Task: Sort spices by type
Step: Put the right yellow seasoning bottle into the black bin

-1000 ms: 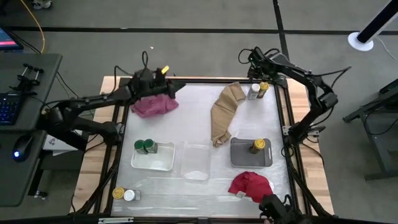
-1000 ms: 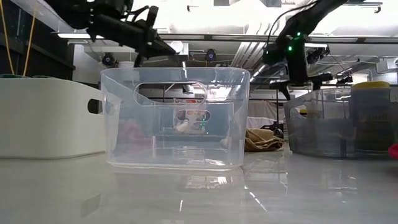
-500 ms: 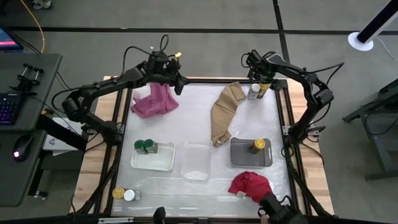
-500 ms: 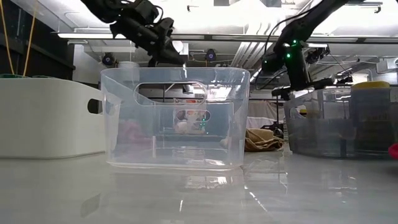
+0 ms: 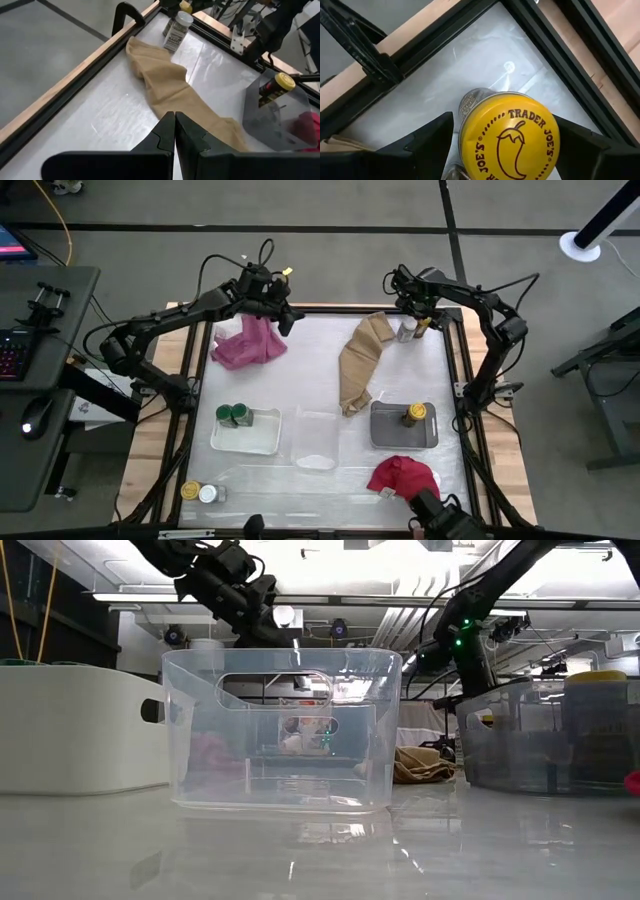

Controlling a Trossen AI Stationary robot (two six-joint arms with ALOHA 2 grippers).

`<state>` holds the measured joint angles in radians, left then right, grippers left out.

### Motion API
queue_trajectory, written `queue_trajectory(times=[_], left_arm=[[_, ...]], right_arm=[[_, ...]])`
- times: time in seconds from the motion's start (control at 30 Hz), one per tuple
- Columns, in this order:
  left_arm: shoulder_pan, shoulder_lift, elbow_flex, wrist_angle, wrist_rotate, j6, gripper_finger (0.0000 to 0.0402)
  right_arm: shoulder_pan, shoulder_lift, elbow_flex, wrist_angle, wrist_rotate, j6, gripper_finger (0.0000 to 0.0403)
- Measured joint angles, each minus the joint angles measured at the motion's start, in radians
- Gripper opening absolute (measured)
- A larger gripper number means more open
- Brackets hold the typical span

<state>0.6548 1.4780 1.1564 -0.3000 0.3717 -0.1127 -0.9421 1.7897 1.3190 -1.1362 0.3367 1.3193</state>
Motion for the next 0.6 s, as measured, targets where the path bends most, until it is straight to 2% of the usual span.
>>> queue_trajectory(times=[0.13,0.27,0.5,0.6], left_arm=[[0.000,0.000,0.000,-0.001,-0.006,0.021,0.0000],[0.000,0.000,0.000,-0.001,-0.043,0.041,0.0000],[0.014,0.000,0.000,-0.002,-0.068,0.120,0.0000],[0.036,0.000,0.000,-0.002,-0.069,0.165,0.0000]], right_arm=[[0.000,0.000,0.000,-0.007,-0.005,-0.016,0.0276],[0.000,-0.002,0.003,-0.029,0.001,-0.043,0.0226],[0.000,-0.002,0.010,-0.092,0.010,-0.153,0.0224],[0.000,-0.020,0.033,-0.120,0.051,-0.249,0.0224]])
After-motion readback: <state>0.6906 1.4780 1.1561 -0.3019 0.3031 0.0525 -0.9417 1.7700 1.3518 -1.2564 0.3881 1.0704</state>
